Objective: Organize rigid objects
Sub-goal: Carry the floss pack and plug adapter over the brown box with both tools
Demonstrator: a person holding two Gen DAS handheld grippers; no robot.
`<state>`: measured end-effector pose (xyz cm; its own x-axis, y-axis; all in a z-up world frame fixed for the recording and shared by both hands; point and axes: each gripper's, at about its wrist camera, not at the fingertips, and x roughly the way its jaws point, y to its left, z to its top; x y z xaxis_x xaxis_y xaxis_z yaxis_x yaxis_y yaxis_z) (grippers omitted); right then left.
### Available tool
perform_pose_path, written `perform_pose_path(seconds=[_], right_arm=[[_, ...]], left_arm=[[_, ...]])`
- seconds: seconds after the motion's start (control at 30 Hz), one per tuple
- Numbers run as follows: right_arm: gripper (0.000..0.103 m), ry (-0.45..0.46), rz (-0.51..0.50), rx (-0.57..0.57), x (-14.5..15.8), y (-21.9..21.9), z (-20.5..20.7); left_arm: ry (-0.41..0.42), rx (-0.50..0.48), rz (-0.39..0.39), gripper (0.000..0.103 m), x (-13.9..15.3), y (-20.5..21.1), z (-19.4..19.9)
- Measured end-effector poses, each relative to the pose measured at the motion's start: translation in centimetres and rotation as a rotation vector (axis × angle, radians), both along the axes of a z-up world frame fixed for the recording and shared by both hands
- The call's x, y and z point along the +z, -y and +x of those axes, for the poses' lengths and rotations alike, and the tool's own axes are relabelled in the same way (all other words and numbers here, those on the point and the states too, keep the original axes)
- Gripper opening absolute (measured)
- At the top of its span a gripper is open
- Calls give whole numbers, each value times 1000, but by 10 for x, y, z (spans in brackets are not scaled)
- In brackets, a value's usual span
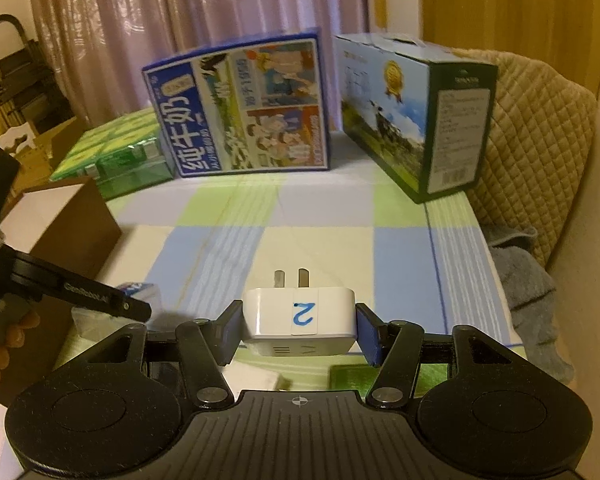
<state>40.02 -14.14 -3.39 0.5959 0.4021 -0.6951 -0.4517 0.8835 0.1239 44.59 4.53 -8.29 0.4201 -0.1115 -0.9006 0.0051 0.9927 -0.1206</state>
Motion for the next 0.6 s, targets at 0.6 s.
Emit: perform_pose_path(seconds=[0.6], right_arm=[[55, 59, 89, 296, 40, -114, -57]], left_arm=[[238, 210, -8, 55, 97, -122, -101]])
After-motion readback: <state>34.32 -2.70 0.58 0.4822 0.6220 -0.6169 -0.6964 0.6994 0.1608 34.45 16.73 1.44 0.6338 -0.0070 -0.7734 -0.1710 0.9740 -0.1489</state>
